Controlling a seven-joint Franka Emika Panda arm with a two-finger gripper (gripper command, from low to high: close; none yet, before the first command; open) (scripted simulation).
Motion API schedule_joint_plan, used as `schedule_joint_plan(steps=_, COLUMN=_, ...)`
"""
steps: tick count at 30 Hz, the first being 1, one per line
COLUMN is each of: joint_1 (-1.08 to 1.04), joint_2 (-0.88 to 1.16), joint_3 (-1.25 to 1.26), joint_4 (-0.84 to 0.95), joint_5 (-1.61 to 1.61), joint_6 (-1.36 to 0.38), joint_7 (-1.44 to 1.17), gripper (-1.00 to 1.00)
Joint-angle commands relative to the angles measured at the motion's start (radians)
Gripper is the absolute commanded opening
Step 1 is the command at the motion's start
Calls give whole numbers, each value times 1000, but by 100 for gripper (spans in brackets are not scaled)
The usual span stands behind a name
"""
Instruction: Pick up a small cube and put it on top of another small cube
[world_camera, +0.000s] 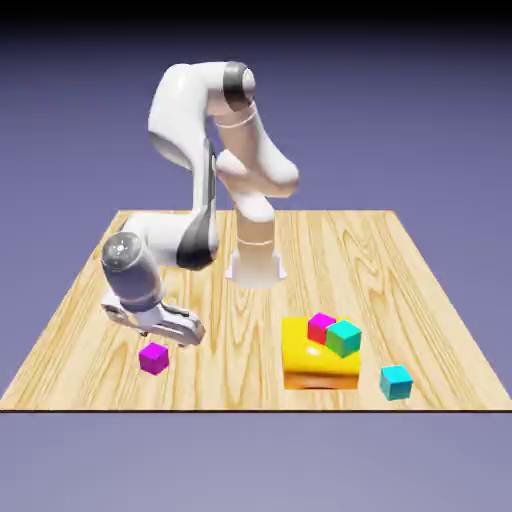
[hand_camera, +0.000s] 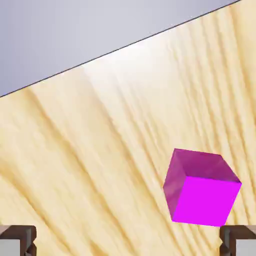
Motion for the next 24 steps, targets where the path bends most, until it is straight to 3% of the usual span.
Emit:
schedule_joint_plan(steps=1, joint_1=-24, joint_2=36, joint_3=12, joint_4=31, joint_5=-7, joint_6=-39, joint_7=7, gripper=0)
schedule_joint_plan(steps=7, joint_1=-164, joint_2=246, joint_3=81, joint_4=209, joint_5=-44, joint_6=-263, joint_7=45, gripper=0)
schedule_joint_plan(steps=12, joint_1=-180, joint_2=271, joint_3=64, joint_4=73, joint_5=-70, joint_6=-108, joint_7=61, gripper=0)
schedule_joint_plan(steps=13, joint_1=-180, joint_2=271, joint_3=64, joint_4=73, joint_5=-70, joint_6=-108, joint_7=61, gripper=-100)
schedule_joint_plan(steps=18, joint_1=-155, joint_2=250, joint_3=85, joint_4=215, joint_5=-46, joint_6=-266, joint_7=49, gripper=-100)
schedule_joint_plan(steps=24, joint_1=63, joint_2=344, joint_3=186, joint_4=365, joint_5=-85, joint_6=-347, joint_7=144, gripper=-100)
